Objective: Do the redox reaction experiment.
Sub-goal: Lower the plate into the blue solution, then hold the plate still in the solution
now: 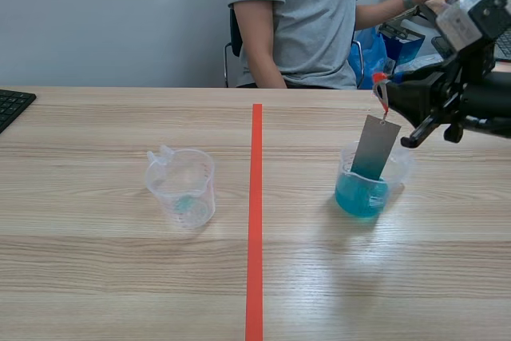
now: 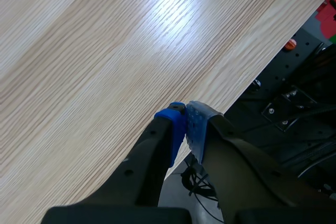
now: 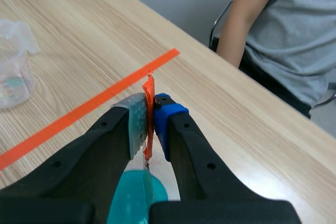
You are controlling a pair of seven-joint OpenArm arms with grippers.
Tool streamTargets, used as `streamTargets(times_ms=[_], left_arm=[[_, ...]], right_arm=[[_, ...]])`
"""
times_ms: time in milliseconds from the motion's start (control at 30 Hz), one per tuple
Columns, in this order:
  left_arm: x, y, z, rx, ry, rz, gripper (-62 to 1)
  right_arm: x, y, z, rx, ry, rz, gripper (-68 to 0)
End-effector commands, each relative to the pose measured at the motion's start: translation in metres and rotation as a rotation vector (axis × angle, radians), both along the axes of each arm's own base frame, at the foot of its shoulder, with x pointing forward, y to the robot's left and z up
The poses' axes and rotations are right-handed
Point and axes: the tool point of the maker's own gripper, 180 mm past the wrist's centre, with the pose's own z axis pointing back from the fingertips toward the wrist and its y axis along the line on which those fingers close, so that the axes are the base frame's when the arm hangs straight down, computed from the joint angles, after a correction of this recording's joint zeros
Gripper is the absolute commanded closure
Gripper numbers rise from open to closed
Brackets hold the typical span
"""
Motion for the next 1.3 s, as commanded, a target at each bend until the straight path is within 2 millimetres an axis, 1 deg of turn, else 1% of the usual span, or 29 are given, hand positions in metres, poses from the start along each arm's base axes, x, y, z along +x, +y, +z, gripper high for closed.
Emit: streamTargets(times_ms=[0, 100, 167, 400, 1267], left_arm=[[0.001, -0.003, 0.002, -0.014, -0.006, 0.003, -3.1], [0.001, -0.003, 0.002, -0.012, -0.005, 0.002, -3.1], [0.001, -0.003, 0.002, -0.011, -0.005, 0.003, -3.1], [-0.001, 0.0, -0.002, 0.008, 0.013, 0.006, -3.1], [0.0, 0.0, -0.001, 0.008, 0.01, 0.007, -3.1]], right_arm=[[0.008, 0.0, 0.018, 0.011, -0.059, 0.012, -1.1], [0.008, 0.003, 0.008, 0.003, -0.05, 0.02, -1.1], [0.007, 0.003, 0.005, -0.006, -0.049, 0.022, -1.1], [0.007, 0.004, 0.006, -0.002, -0.057, 0.024, -1.1], [0.007, 0.003, 0.005, -0.005, -0.054, 0.024, -1.1]])
